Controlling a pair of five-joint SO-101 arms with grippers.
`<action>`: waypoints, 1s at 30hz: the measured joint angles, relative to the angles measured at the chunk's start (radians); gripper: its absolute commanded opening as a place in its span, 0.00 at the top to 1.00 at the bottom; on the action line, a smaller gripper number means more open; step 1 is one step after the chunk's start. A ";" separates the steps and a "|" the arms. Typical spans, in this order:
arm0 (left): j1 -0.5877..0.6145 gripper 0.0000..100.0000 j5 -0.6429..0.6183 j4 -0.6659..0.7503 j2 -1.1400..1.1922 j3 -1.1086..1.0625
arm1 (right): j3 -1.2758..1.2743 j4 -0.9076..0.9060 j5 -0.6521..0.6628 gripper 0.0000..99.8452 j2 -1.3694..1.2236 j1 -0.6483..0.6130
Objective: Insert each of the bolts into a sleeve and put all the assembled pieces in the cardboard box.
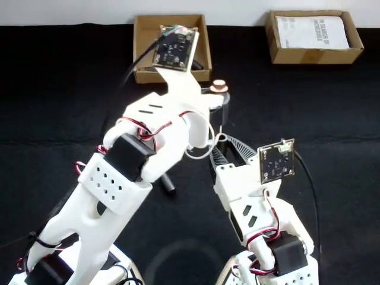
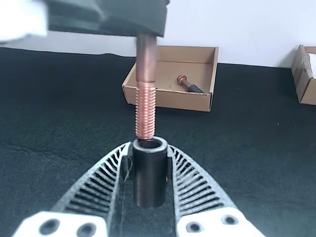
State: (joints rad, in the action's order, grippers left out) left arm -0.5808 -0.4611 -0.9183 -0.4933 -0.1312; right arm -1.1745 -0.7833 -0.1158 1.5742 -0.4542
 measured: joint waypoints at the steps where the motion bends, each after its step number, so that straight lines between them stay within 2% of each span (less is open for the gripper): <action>1: -0.006 0.99 0.000 0.000 0.000 0.000 | 0.000 0.000 0.000 0.99 0.000 0.000; 13: -0.038 0.99 0.000 0.000 0.000 -0.002 | 0.000 0.000 0.000 0.99 0.000 0.005; 18: -0.038 0.99 0.002 -0.075 0.000 -0.003 | 0.000 0.000 0.000 0.99 0.000 0.000; 22: -0.043 0.99 -0.005 -0.146 -0.002 -0.080 | -0.002 0.000 0.000 0.99 0.000 0.000; 27: -0.044 0.99 -0.006 -0.149 -0.054 -0.193 | -0.003 0.000 -0.002 0.99 -0.003 0.000; 30: -0.058 0.91 0.005 -0.147 -0.095 -0.236 | -0.005 0.000 0.000 0.99 -0.003 -0.002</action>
State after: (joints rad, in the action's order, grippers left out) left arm -0.6391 -0.4565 -1.0656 -0.5884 -0.3675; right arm -1.1792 -0.7833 -0.1158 1.5712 -0.4557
